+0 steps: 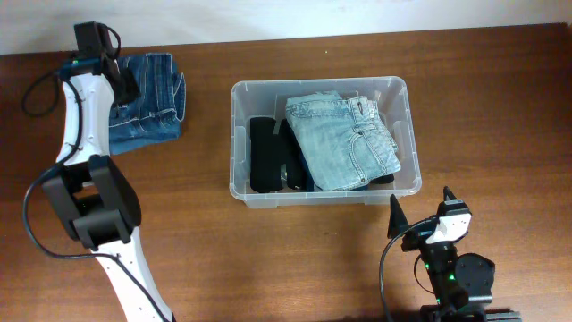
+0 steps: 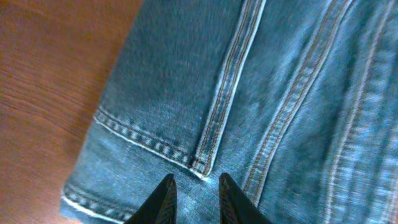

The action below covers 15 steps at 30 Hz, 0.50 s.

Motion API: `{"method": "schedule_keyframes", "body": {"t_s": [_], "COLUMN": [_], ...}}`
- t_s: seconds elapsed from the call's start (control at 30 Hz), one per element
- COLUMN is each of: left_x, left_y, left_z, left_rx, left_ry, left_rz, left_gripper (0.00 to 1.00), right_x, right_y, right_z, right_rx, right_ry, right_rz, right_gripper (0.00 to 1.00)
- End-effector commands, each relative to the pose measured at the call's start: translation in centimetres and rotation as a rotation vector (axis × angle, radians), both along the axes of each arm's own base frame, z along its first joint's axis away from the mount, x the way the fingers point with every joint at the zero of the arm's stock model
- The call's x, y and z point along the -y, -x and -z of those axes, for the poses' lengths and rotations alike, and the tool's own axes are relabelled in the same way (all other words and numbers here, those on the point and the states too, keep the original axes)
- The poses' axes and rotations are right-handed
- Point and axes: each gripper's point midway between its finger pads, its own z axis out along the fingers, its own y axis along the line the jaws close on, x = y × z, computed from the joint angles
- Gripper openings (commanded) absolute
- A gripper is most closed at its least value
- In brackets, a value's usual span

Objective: Pack container
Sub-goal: 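Move the left gripper to the dark blue jeans at top left, then lower the left gripper onto the dark blue jeans edge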

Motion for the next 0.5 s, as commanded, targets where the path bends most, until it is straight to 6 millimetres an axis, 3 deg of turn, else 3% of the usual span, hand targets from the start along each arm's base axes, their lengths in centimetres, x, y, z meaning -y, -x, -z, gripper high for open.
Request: {"method": "schedule_keyframes", "body": {"t_s": [0.0, 0.2, 0.47], "left_x": [-0.3, 0.5, 0.1], "left_y": [0.2, 2.0, 3.0], "left_z": [0.4, 1.8, 6.0], "left_rx": [-0.015, -0.099, -0.181], "left_ry": [0.007, 0.047, 0.06], "left_rz": [-0.002, 0.009, -0.002], "left_gripper": [0.24, 0.23, 0.18], "right_x": [0.0, 0.0, 0.0], "right_y": [0.0, 0.0, 0.0], "right_z": [0.1, 0.1, 0.1], "right_rx": [0.003, 0.003, 0.003], "right_ry": [0.005, 0.005, 0.006], "right_rz": [-0.005, -0.005, -0.005], "right_gripper": [0.98, 0.98, 0.98]}}
